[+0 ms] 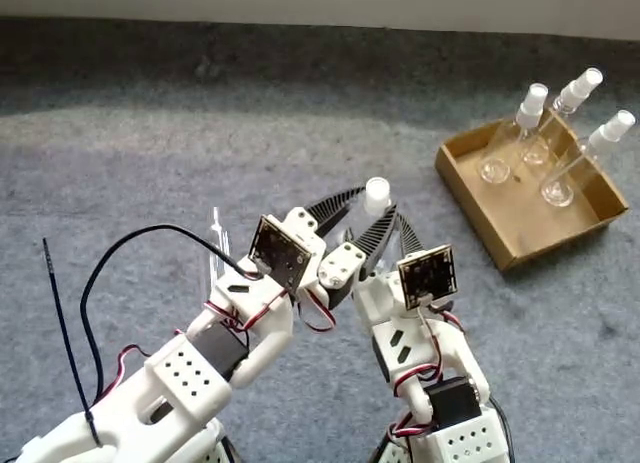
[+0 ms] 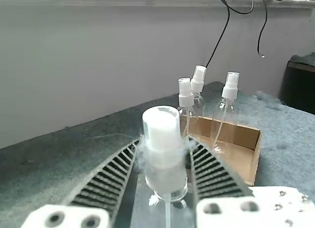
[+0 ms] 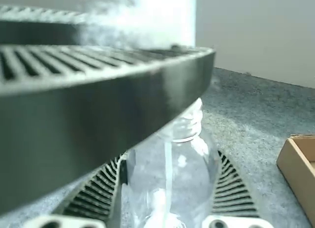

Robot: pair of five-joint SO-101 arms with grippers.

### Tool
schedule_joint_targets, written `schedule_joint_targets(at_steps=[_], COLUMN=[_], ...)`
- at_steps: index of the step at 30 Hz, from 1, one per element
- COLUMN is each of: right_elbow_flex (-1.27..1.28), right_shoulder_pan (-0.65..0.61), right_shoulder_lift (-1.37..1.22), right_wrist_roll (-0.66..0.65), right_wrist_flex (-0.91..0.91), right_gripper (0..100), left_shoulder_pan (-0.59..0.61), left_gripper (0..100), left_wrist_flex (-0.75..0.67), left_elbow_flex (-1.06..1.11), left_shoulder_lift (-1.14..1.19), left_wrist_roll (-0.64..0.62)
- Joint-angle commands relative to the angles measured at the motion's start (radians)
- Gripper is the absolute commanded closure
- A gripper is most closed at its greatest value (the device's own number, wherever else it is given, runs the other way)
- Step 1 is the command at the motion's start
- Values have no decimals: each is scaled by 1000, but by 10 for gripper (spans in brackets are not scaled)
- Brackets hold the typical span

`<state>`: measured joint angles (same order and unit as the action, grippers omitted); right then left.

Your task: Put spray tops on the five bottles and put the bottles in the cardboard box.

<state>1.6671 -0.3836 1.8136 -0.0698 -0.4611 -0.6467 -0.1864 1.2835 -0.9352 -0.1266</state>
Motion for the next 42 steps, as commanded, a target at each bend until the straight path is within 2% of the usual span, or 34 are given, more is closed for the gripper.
schedule_joint_targets(at_steps=[1, 12, 15, 21, 23, 36, 42], right_elbow_flex=[119, 119, 119, 119, 119, 119, 117], right_shoulder_pan=[19, 19, 18, 16, 16, 15, 15], right_shoulder_lift=[12, 12, 8, 8, 8, 15, 16], right_wrist_roll=[-8, -8, -8, -8, -8, -9, -11], right_wrist_flex=[-2, -2, -2, -2, -2, -41, -38], right_gripper=[874, 874, 874, 874, 874, 874, 872], left_shoulder_pan=[-12, -38, -50, -44, -42, -41, 18], left_gripper=[996, 995, 995, 995, 995, 995, 995], left_wrist_flex=[130, 149, 161, 463, 506, 506, 506], left_elbow_flex=[-45, -53, -94, -242, -255, -262, -271], left_shoulder_lift=[-7, -1, 2, 2, 2, 1, 1], left_wrist_roll=[9, 14, 106, 133, 133, 133, 137])
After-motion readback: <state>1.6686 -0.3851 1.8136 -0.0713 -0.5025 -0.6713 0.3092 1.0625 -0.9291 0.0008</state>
